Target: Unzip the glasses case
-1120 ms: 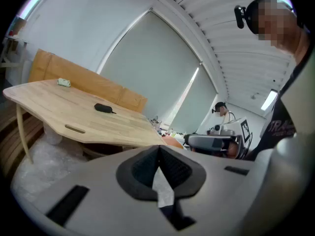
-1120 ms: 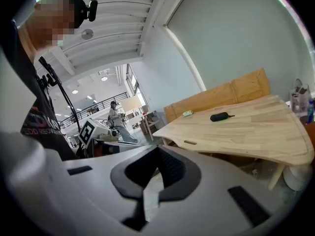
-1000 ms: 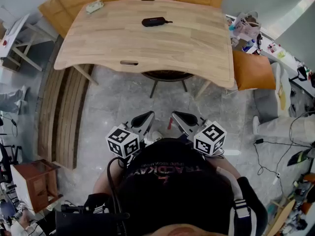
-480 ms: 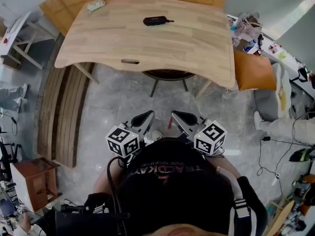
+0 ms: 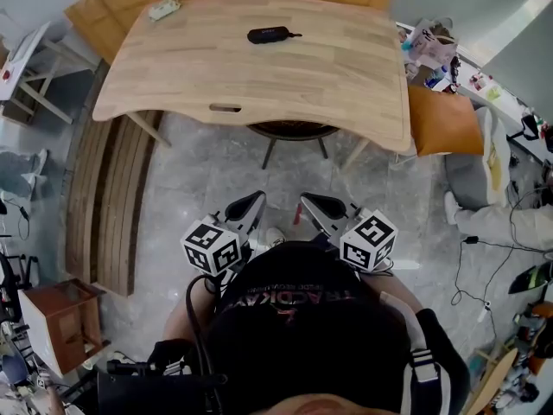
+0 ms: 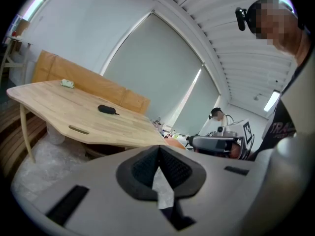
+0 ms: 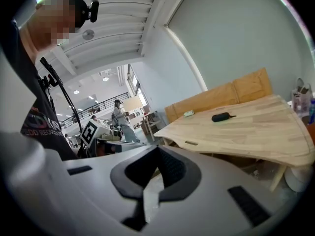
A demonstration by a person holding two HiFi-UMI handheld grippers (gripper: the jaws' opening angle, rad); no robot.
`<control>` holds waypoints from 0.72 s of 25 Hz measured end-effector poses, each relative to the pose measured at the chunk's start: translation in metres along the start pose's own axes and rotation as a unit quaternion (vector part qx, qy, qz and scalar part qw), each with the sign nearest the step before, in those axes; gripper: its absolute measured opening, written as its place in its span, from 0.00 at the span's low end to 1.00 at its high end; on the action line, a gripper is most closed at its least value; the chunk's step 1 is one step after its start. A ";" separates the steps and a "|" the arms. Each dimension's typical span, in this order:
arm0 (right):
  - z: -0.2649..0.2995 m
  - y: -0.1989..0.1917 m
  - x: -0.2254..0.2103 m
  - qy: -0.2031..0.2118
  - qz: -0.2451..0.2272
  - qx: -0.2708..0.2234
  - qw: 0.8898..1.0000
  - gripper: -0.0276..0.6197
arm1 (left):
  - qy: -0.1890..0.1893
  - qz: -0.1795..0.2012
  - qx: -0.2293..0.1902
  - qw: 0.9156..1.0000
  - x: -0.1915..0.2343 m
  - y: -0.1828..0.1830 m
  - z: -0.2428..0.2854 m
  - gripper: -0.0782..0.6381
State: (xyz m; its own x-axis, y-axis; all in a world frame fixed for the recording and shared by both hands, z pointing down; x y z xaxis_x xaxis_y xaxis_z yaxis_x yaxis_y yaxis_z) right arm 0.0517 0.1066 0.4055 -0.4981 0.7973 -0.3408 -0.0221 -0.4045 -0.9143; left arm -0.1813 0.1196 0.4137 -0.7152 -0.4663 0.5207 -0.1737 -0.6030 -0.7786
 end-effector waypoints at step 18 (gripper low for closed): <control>0.004 0.005 0.000 -0.017 -0.003 -0.005 1.000 0.07 | -0.003 0.009 -0.006 1.000 0.006 0.004 -0.004 0.13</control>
State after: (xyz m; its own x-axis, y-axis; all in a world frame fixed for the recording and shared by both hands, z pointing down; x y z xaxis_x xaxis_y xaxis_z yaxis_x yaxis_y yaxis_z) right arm 0.0475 0.1029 0.4018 -0.5266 0.7846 -0.3272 -0.0170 -0.3945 -0.9187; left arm -0.1892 0.1168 0.4122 -0.7145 -0.4809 0.5081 -0.1687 -0.5864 -0.7923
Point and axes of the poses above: the fingertips, and each gripper's own axes: z forward along the fingers, x to its left, y out of its top, the point moved 10 cm from there along -z, backward along the fingers, and after that the axes turned 6 degrees about -z, right-handed, at the moved point
